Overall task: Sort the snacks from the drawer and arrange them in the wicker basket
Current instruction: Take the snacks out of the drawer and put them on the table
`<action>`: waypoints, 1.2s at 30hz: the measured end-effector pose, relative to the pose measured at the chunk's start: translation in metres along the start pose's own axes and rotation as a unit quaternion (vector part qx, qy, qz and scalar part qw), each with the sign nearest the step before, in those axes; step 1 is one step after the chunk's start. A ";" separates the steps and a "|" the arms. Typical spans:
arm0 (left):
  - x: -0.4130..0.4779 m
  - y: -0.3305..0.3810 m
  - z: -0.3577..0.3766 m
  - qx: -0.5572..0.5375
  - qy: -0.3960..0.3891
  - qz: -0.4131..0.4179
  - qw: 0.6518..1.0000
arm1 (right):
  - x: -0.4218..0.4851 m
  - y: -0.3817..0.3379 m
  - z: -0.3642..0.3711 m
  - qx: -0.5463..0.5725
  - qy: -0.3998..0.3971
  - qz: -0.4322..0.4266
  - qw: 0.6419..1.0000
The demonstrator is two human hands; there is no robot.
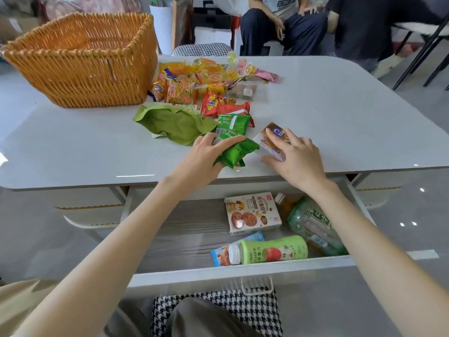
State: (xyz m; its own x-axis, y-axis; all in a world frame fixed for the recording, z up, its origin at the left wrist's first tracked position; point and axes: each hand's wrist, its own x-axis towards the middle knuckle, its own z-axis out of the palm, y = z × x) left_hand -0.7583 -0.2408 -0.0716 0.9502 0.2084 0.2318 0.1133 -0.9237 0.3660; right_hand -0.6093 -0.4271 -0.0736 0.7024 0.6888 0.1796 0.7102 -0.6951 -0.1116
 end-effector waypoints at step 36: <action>-0.052 0.024 0.029 0.045 0.072 -0.052 0.995 | -0.053 -0.004 0.018 0.201 -0.024 -0.064 0.977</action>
State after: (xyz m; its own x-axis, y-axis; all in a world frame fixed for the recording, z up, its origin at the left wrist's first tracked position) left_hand -0.7968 -0.2834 -0.1010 0.8809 0.3427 0.3265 0.2411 -0.9185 0.3135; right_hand -0.6482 -0.4570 -0.0998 0.6017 0.7798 0.1726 0.7468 -0.4728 -0.4677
